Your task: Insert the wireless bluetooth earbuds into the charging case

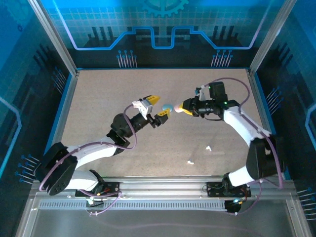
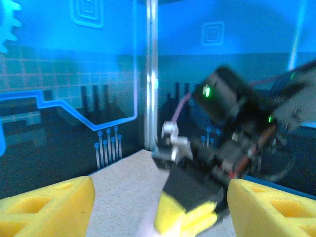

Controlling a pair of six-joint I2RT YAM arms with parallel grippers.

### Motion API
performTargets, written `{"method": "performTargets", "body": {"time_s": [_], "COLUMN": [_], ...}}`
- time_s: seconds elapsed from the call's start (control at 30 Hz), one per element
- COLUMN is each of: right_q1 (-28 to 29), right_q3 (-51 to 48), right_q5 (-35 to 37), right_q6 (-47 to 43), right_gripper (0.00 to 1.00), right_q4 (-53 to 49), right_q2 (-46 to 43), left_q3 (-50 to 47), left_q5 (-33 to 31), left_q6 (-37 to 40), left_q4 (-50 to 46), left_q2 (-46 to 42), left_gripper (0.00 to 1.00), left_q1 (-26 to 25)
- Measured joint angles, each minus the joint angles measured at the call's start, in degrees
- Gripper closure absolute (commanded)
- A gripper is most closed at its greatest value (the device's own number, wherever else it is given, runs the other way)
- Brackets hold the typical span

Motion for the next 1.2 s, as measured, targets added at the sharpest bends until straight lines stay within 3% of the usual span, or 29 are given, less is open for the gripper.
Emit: {"method": "performTargets", "body": {"time_s": [0.3,0.53,0.67,0.9,1.2], "right_q1": [6.23,8.90,9.55,9.57,8.11], "right_q3": [2.49,6.40,6.64,5.73,4.92], "right_q5": [3.89,5.84,6.38,8.28,13.38], "right_q6": [3.87,6.05,6.84,5.64,-1.18], "right_gripper": [0.82,0.76,0.69,0.48,0.39], "right_q4": [8.37,11.50,12.63,11.69,1.68], "right_q2": [19.02,26.47,27.19,26.71,17.68], "left_q3": [3.15,11.30,12.96,18.80,24.28], "left_q5": [-5.03,-5.81,-5.25,-6.97,-11.28], "left_q6": [-3.08,-8.76,-10.80,-13.90,-17.64], "left_q4": [-16.31,-34.25,-39.87,-50.42,-58.31], "left_q2": [-5.66,-6.93,-6.80,-1.49,1.44], "left_gripper": [0.17,0.06,0.01,0.01,0.01], "left_q1": [1.68,5.81,7.21,8.13,8.17]}}
